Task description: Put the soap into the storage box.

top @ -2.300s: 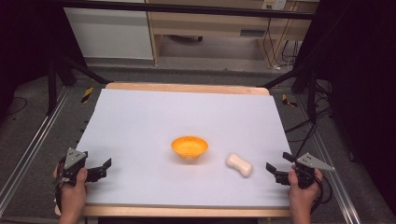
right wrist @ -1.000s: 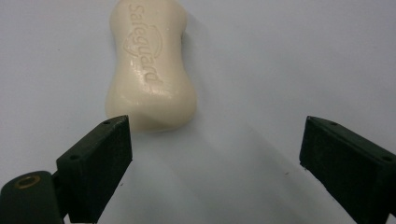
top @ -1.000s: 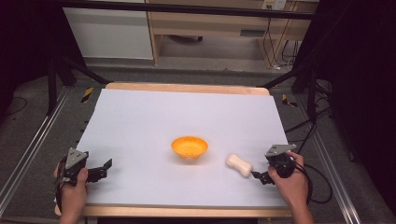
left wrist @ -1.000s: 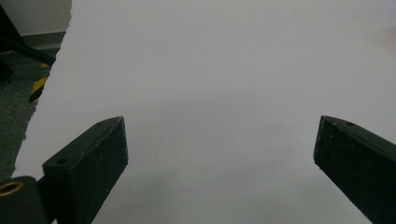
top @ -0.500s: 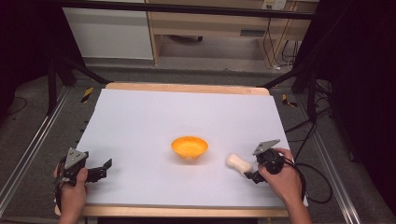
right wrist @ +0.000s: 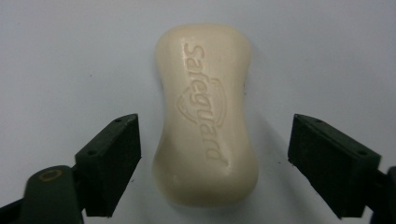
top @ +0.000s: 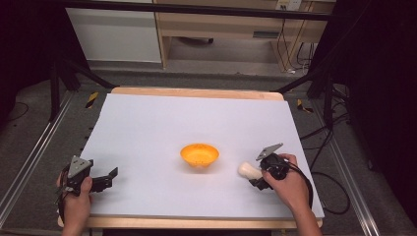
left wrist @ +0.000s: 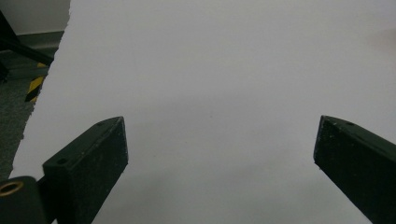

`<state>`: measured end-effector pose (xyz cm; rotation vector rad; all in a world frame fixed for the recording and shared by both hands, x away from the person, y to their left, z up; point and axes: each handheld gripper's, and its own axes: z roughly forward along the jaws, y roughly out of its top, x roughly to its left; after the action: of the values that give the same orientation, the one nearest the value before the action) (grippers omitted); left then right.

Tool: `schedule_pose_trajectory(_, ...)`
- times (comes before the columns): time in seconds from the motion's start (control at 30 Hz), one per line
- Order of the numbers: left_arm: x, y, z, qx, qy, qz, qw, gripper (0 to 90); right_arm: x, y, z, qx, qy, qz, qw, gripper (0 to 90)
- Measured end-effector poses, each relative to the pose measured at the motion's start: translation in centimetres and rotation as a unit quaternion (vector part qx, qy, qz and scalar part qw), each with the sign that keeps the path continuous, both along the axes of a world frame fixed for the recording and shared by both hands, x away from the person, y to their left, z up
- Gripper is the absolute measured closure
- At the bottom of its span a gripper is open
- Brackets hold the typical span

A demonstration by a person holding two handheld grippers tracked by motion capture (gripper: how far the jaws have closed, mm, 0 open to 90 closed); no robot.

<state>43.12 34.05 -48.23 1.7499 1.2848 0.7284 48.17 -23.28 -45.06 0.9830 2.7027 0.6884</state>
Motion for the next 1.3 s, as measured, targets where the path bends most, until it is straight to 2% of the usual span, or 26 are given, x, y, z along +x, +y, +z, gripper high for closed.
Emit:
schedule_pose_trajectory(0.4,0.0,0.1,0.0,-0.001,0.001,0.001,1.0000,2.5,0.8,1.4,-0.5,-0.017,0.018,-0.014,0.9996,38.3)
schedule_pose_trajectory(0.63,0.0,0.1,0.0,-0.001,0.001,0.001,1.0000,2.5,0.8,1.6,-0.6,-0.016,0.018,-0.013,0.9996,46.7)
schedule_pose_trajectory(1.1,0.1,0.1,0.0,-0.002,0.003,0.002,1.0000,2.5,0.8,1.3,-0.8,-0.005,0.013,-0.003,0.9999,47.0)
schedule_pose_trajectory(1.3,0.1,0.1,0.0,-0.001,0.002,0.001,1.0000,2.4,1.0,1.2,-0.7,-0.002,0.020,-0.003,0.9998,48.3)
